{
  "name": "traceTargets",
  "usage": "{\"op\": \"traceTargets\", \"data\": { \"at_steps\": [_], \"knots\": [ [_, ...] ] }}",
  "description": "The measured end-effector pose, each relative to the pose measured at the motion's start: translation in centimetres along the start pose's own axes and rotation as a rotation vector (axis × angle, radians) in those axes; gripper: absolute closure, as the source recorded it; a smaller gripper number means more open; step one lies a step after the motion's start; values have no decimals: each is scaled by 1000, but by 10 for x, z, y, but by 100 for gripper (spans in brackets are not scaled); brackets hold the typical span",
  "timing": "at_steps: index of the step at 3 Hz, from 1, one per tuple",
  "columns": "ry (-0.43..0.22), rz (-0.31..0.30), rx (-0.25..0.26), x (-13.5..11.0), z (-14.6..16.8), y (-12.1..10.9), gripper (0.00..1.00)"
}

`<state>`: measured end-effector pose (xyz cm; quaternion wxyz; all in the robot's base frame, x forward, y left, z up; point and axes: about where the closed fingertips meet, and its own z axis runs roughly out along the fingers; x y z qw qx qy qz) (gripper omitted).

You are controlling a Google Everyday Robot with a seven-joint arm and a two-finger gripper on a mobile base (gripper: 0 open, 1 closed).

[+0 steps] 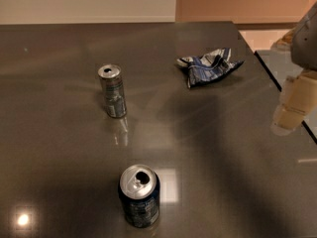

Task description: Pick redbull can

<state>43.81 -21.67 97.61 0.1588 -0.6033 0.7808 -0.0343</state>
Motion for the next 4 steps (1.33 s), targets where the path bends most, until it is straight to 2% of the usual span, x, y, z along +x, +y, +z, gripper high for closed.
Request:
{"op": "traceTargets", "data": {
  "at_steps": [2, 3, 4],
  "knots": [
    [-15, -14, -4, -7, 1, 2, 0],
    [-94, -19, -23, -33, 8, 1, 0],
    [-197, -25, -52, -71, 19, 5, 0]
  ]
}}
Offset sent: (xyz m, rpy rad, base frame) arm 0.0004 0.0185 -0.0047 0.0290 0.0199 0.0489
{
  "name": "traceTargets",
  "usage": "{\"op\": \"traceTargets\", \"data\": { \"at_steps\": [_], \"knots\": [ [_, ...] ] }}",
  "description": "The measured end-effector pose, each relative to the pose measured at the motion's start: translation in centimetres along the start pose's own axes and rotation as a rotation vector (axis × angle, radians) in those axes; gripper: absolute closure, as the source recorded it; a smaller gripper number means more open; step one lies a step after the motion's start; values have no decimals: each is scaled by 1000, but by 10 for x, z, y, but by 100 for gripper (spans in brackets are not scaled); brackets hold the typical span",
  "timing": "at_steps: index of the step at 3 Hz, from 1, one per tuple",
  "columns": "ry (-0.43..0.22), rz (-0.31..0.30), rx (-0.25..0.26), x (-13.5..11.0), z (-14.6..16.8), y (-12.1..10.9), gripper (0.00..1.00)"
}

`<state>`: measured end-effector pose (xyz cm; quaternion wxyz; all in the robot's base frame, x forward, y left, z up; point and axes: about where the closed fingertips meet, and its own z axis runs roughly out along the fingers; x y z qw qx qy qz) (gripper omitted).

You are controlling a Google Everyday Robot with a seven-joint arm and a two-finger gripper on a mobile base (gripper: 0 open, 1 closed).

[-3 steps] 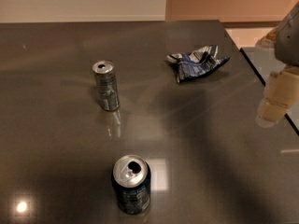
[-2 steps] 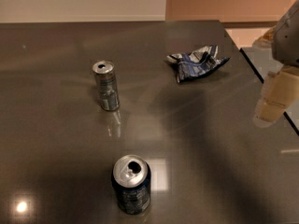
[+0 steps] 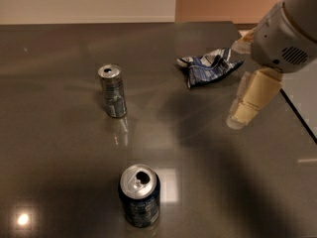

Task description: Pick redbull can

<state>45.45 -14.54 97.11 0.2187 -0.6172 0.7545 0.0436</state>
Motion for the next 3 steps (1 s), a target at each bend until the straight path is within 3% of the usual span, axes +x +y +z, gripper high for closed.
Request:
{"op": "traceTargets", "data": {
  "at_steps": [1, 3],
  "knots": [
    [-114, -14, -14, -45, 23, 0, 0],
    [-261, 17, 34, -120, 65, -11, 0]
  ]
}}
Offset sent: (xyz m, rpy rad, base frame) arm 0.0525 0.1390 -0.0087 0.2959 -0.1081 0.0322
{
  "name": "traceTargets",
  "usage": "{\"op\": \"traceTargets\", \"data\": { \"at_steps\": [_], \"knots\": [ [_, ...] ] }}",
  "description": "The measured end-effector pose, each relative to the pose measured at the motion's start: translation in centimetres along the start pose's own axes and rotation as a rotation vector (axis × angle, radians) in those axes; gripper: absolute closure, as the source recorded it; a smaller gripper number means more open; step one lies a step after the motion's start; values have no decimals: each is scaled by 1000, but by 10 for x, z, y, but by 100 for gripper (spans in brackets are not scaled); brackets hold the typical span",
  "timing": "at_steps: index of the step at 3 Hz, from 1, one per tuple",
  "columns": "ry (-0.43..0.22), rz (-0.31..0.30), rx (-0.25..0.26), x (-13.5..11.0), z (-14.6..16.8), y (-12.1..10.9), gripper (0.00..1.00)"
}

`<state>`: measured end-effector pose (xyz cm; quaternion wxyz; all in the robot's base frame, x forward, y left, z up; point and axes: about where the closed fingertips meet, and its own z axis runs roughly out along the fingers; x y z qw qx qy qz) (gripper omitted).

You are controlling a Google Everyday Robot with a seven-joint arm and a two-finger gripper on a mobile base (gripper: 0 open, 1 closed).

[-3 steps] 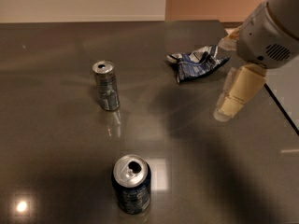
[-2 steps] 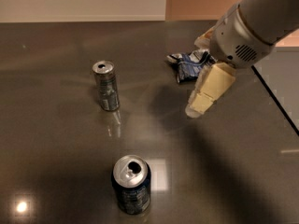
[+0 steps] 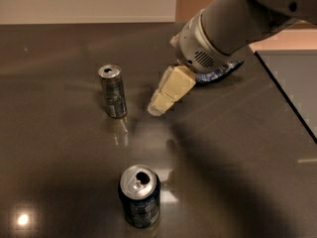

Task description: Pick redbull can

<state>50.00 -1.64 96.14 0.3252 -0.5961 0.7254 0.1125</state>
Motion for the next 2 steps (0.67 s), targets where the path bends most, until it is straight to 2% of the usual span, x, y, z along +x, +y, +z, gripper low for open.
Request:
{"op": "traceTargets", "data": {
  "at_steps": [2],
  "knots": [
    [-82, 55, 41, -49, 55, -2, 0]
  ]
}}
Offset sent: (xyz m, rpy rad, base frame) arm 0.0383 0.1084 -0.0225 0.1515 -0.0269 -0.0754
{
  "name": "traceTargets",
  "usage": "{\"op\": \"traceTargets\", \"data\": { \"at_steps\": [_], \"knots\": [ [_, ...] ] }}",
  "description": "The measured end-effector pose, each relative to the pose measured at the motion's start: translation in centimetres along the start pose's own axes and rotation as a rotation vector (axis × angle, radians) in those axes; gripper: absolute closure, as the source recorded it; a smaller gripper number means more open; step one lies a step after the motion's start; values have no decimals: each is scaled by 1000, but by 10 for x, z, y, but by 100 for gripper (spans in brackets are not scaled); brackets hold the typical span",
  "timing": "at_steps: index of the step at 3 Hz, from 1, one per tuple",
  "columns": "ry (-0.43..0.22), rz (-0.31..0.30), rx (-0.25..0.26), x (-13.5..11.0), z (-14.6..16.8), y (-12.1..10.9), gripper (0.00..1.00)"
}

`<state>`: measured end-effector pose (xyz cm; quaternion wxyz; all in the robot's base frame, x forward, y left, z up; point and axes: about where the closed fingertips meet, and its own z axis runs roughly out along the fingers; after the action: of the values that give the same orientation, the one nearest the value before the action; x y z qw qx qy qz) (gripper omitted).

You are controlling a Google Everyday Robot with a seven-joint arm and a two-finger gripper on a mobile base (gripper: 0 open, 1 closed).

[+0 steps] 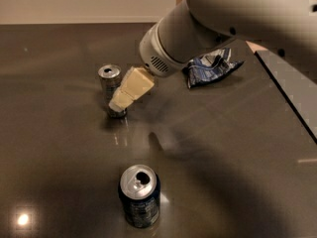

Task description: Pick redbull can

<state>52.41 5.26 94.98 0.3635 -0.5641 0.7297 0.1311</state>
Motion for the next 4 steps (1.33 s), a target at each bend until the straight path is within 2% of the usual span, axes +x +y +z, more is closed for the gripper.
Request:
{"op": "traceTargets", "data": {
  "at_steps": [2, 4],
  "knots": [
    [-57, 13, 14, -23, 41, 12, 0],
    [-73, 29, 5, -29, 65, 18, 0]
  ]
}}
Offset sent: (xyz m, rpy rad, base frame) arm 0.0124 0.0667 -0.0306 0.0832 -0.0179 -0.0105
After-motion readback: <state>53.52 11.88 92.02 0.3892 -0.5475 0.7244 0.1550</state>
